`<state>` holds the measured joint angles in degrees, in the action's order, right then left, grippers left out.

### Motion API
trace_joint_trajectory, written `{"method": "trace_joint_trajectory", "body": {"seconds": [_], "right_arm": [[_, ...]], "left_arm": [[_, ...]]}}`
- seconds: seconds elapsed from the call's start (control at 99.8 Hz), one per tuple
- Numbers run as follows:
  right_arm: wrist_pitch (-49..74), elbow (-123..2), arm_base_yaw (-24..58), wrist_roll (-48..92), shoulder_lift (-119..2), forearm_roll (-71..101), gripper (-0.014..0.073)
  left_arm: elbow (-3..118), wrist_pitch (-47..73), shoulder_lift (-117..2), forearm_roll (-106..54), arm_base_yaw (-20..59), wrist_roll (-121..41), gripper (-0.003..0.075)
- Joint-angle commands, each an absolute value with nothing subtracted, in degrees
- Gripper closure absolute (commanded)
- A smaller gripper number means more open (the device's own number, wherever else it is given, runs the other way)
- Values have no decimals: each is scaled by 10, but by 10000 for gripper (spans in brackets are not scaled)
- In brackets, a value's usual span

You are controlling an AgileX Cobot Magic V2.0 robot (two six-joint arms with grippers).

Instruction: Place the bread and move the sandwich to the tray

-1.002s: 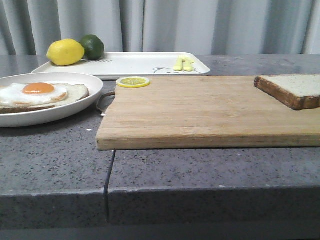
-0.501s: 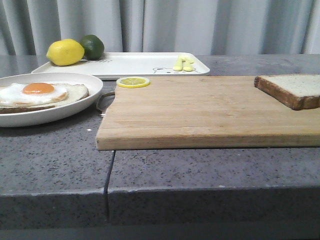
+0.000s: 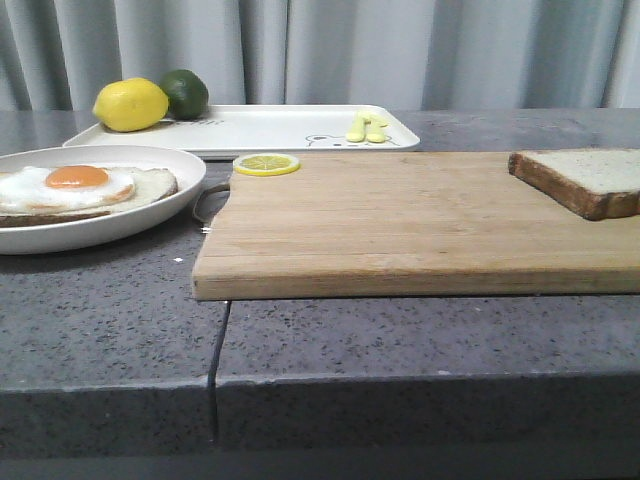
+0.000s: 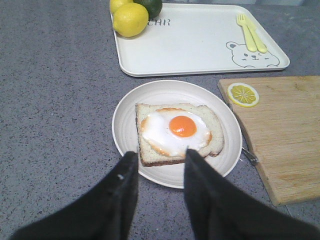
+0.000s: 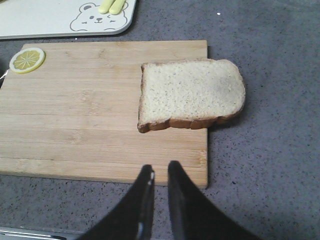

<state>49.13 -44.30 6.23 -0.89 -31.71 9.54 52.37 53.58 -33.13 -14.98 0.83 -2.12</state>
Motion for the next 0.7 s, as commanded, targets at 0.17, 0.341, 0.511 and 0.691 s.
{"method": "trace_joint_trajectory", "body": {"seconds": [0.17, 0.341, 0.511, 0.691], "right_arm": [[458, -463, 59, -3, -323, 100, 93], [459, -463, 59, -3, -323, 100, 76], [458, -463, 59, -3, -323, 100, 76], [458, -463, 59, -4, -323, 100, 76]], "left_arm": [[544, 499, -338, -159, 13, -15, 181], [544, 499, -338, -159, 13, -15, 185], [544, 499, -338, -159, 13, -15, 185], [544, 499, -338, -159, 13, -15, 185]]}}
